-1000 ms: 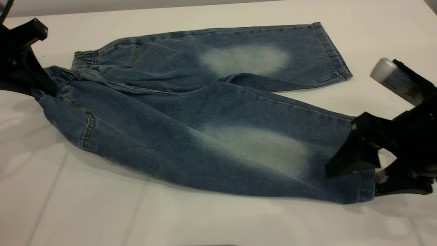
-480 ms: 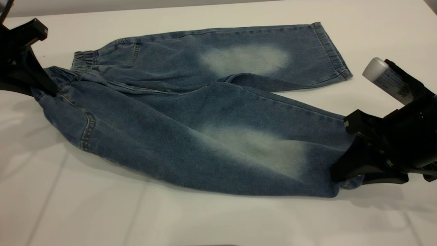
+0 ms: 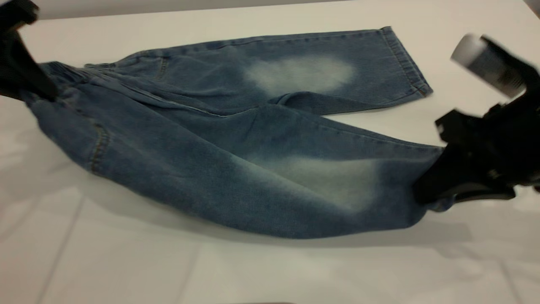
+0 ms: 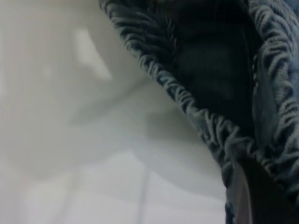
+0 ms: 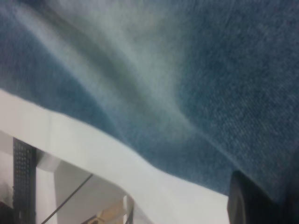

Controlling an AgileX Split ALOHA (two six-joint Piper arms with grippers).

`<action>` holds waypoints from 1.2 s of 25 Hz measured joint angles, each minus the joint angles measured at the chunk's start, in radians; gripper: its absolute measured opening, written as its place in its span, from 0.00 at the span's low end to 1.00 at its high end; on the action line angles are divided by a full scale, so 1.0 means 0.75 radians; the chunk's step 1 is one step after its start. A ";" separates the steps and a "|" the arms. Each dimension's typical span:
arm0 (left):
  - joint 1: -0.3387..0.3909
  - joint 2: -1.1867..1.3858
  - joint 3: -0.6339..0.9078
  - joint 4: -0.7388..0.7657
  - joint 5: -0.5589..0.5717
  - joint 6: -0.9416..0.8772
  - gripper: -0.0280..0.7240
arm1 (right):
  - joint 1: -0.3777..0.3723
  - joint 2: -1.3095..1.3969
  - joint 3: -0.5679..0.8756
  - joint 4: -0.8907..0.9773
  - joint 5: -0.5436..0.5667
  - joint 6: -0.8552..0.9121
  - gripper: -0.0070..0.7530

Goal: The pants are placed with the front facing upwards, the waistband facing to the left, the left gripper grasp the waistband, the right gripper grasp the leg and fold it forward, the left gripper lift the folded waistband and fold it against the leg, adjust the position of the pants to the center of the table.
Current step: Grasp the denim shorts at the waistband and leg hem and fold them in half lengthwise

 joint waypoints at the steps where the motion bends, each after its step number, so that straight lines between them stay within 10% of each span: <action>1: 0.000 -0.039 0.027 0.029 0.007 -0.024 0.12 | 0.000 -0.038 0.009 -0.039 0.000 0.040 0.05; 11: 0.000 -0.262 0.194 0.155 0.007 -0.157 0.12 | 0.000 -0.407 -0.033 -0.273 0.045 0.402 0.05; 30: 0.000 -0.128 0.196 -0.637 -0.418 -0.148 0.12 | 0.000 0.276 -0.968 -0.363 0.006 0.707 0.05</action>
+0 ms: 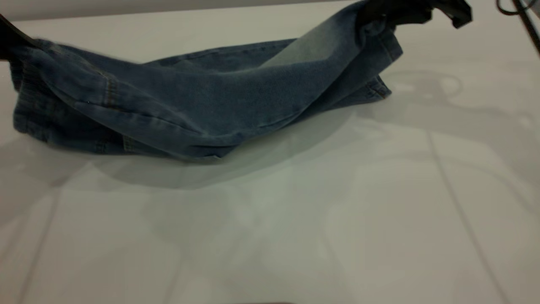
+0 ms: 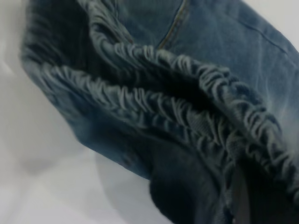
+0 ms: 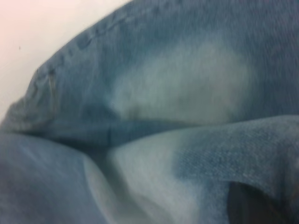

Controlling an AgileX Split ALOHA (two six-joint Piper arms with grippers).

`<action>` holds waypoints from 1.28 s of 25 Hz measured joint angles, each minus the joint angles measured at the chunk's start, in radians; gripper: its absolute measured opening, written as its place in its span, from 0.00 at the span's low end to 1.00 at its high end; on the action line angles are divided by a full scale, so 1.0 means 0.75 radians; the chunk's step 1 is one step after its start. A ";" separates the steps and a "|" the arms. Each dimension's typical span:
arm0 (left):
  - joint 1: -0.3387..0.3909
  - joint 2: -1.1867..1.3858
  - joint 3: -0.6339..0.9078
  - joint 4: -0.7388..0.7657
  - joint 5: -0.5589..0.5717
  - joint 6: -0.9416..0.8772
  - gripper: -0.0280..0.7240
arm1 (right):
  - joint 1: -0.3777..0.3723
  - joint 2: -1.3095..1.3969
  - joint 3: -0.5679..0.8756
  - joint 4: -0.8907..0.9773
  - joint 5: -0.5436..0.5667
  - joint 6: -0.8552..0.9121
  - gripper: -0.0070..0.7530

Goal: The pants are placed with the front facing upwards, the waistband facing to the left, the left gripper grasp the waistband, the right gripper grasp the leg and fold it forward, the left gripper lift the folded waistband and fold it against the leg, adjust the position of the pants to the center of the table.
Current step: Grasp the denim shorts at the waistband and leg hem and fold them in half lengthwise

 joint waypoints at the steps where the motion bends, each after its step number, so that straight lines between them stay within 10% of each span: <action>1: 0.000 0.023 0.000 -0.059 -0.003 -0.001 0.12 | 0.000 0.024 -0.036 -0.011 0.003 0.028 0.05; 14: 0.000 0.165 -0.061 -0.895 -0.230 0.167 0.13 | -0.012 0.244 -0.331 -0.030 0.020 0.309 0.05; 32: 0.000 0.509 -0.260 -0.941 -0.321 0.178 0.15 | -0.040 0.466 -0.478 0.207 -0.009 0.440 0.20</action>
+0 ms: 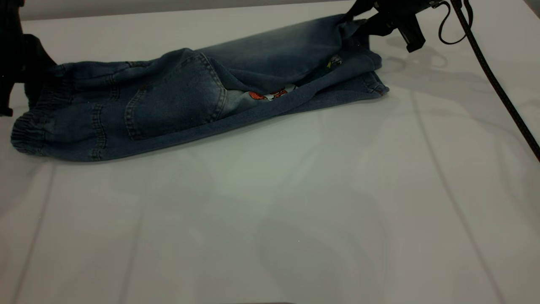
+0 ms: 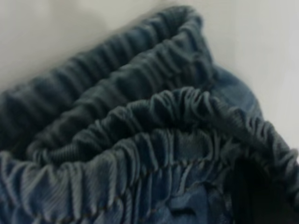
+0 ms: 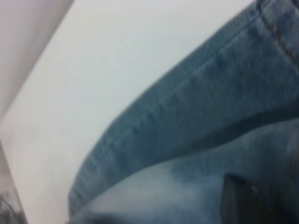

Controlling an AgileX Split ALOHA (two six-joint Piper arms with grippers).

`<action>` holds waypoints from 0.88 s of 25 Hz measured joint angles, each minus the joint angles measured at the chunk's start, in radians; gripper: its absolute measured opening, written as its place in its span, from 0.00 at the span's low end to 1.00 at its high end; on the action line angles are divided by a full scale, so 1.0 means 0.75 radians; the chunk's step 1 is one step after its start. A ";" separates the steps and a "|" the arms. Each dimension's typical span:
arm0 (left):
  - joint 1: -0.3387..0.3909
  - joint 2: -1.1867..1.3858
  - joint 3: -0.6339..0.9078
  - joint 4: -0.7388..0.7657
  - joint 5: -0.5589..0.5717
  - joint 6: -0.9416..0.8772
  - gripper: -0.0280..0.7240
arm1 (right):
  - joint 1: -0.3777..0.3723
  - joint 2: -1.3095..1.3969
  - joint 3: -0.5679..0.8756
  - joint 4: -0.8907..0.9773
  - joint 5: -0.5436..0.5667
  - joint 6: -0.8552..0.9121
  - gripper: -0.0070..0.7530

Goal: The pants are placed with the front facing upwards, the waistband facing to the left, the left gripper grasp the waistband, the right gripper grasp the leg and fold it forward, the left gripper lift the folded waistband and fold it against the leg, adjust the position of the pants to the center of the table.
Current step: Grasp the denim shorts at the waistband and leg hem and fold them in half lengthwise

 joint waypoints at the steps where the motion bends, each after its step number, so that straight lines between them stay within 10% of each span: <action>1: 0.000 0.007 -0.010 0.000 0.001 0.013 0.15 | 0.000 0.003 0.000 0.022 -0.007 -0.003 0.24; 10: 0.000 0.026 -0.058 0.000 0.000 0.341 0.49 | 0.000 0.014 0.000 0.101 0.005 -0.150 0.63; 22: 0.000 0.006 -0.095 0.000 0.064 1.070 0.70 | 0.000 -0.043 0.000 0.097 0.131 -0.387 0.68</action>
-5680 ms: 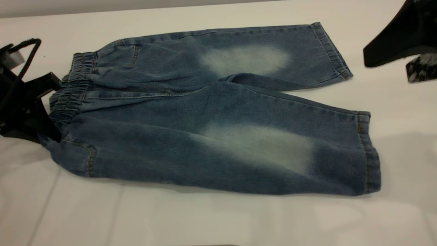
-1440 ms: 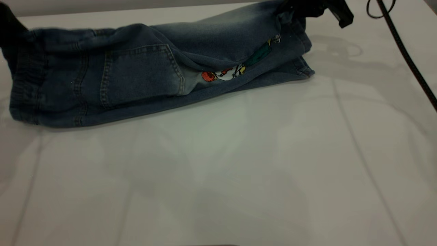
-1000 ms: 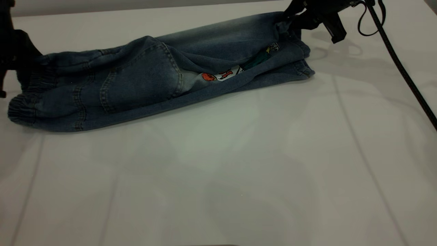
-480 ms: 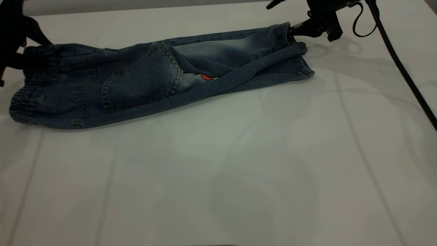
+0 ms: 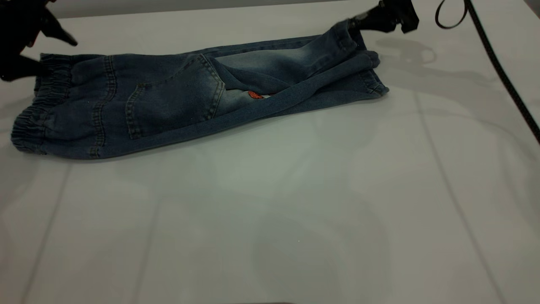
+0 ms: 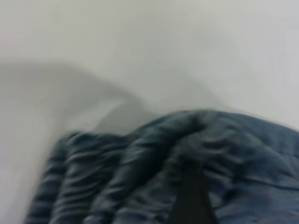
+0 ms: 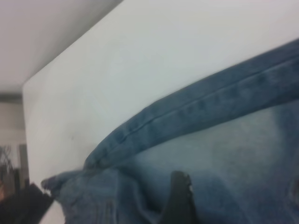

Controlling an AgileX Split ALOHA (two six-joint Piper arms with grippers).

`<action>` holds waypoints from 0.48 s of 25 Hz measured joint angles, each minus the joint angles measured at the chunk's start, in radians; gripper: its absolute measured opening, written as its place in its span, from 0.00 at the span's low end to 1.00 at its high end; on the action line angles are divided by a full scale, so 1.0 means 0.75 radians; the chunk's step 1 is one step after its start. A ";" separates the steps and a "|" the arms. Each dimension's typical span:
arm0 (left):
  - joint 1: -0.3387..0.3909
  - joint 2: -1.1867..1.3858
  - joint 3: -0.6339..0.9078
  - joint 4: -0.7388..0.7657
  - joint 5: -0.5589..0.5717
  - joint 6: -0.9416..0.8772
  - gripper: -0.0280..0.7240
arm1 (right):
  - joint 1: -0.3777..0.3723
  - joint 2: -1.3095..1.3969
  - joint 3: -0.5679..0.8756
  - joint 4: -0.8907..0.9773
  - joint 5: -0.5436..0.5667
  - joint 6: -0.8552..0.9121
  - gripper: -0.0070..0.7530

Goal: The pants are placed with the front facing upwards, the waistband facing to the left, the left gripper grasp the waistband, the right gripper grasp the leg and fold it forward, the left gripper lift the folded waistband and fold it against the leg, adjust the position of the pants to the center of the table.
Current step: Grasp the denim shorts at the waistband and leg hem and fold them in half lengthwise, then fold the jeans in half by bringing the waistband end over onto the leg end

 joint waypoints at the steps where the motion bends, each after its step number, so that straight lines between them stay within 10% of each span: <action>1: 0.000 -0.014 -0.001 0.001 0.007 0.034 0.70 | 0.000 -0.003 0.000 -0.006 0.014 -0.007 0.68; 12: 0.154 -0.299 -0.001 0.367 0.379 0.072 0.68 | -0.003 -0.003 -0.002 -0.054 0.114 -0.035 0.68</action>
